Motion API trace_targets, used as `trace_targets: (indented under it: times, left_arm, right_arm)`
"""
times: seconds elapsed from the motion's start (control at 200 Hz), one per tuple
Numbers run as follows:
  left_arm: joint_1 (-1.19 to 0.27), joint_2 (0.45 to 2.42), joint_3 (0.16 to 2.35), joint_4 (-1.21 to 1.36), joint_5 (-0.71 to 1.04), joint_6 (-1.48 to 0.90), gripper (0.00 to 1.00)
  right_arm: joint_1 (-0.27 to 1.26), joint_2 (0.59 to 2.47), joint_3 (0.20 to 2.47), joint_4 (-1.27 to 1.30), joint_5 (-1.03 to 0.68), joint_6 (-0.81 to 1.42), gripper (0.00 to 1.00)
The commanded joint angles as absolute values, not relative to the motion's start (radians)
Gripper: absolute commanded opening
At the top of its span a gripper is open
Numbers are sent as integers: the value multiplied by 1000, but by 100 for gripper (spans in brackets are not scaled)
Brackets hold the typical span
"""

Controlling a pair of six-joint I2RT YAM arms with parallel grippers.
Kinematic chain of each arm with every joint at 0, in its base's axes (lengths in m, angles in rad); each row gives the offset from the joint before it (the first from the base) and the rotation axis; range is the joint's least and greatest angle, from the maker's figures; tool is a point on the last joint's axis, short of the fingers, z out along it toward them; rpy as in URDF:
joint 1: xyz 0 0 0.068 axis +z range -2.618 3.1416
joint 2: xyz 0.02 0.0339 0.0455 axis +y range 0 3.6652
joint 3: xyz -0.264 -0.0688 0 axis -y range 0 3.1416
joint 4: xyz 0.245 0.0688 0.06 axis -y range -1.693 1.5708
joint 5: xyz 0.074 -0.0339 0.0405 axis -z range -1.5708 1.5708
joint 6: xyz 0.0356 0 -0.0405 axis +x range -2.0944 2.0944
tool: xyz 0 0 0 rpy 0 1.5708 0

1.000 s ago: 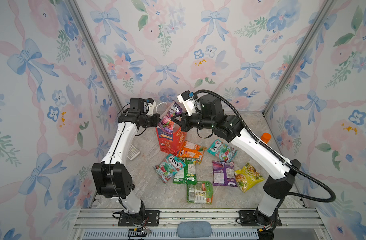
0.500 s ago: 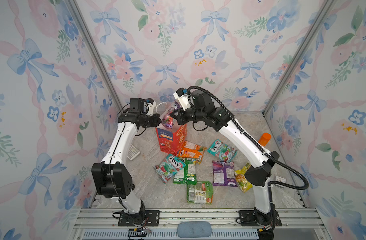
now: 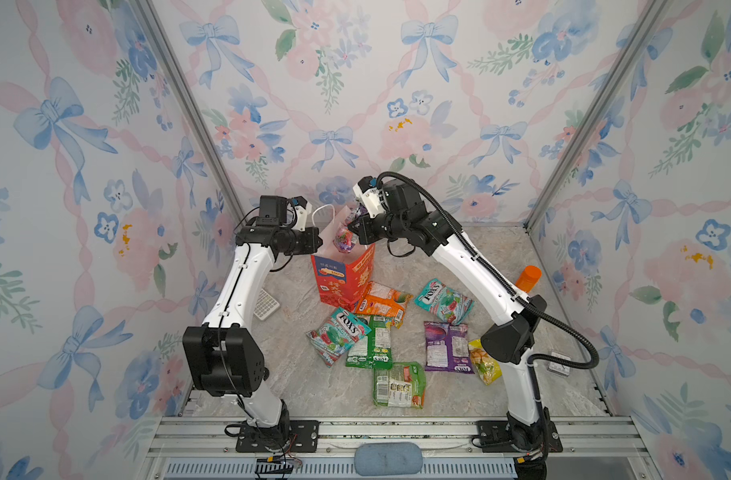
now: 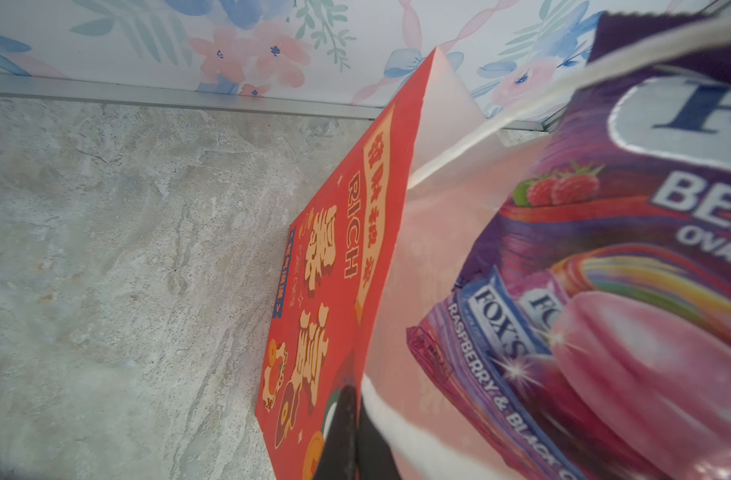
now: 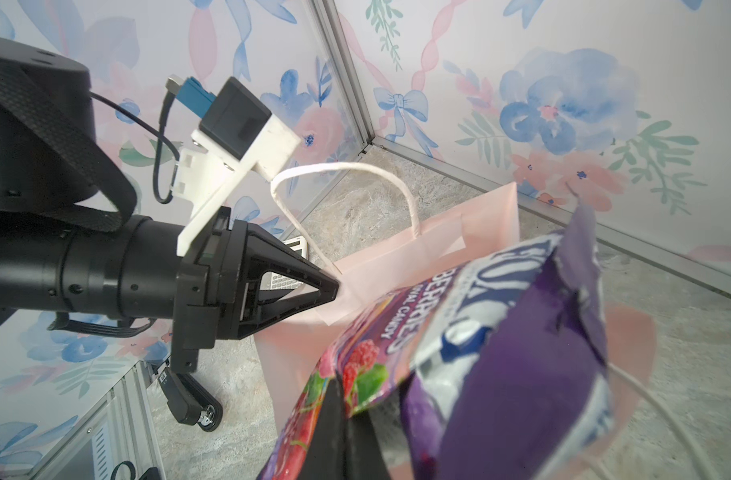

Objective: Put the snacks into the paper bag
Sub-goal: 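Open the right gripper to drop the purple packet into the bag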

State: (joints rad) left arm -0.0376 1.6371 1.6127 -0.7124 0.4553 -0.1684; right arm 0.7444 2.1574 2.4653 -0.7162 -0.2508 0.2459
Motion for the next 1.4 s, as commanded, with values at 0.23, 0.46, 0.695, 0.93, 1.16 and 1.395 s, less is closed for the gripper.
trace_targets:
  times: [0.23, 0.46, 0.695, 0.93, 1.16, 1.395]
  left_arm:
    - [-36, 1637, 1595, -733, 483, -178, 0]
    - [-35, 1640, 1595, -733, 487, -178, 0]
    - [-35, 1636, 1592, -733, 485, -176, 0]
    - [-35, 1635, 1591, -733, 482, -175, 0]
    - [-35, 1633, 1588, -732, 474, -175, 0]
    - [-31, 1634, 1587, -732, 470, -175, 0]
  right_arm:
    - [780, 2250, 2597, -747, -262, 243, 0]
    - [783, 2267, 2596, -736, -282, 250, 0]
    - [765, 2280, 2595, -732, -296, 265, 0]
    - [746, 2247, 2583, -743, -312, 269, 17]
    - [745, 2104, 2451, -685, -292, 259, 54]
    - [745, 1845, 2095, -498, -258, 283, 67]
